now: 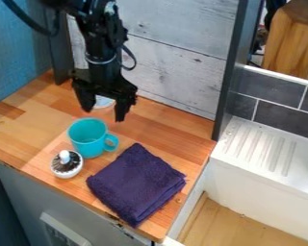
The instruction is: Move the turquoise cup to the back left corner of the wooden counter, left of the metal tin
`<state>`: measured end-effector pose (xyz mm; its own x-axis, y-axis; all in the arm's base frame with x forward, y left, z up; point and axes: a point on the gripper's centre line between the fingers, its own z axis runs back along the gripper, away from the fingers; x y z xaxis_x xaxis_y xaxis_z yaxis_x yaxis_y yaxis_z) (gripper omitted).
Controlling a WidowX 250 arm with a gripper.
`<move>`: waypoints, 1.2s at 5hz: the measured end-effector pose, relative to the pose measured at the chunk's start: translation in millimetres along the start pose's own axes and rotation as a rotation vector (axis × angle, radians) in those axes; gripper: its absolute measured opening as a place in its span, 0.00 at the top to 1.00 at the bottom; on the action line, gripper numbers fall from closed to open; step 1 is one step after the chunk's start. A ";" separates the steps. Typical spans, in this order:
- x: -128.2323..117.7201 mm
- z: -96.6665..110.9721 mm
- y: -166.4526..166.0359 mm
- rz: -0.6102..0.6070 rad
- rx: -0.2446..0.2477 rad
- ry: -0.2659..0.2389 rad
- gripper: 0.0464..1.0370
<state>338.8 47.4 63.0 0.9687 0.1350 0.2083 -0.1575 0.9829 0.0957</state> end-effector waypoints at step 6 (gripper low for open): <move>-9.8 -25.0 -4.9 0.137 0.007 0.188 0.04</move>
<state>334.9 44.4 36.2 0.9569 0.2884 0.0348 -0.2904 0.9531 0.0858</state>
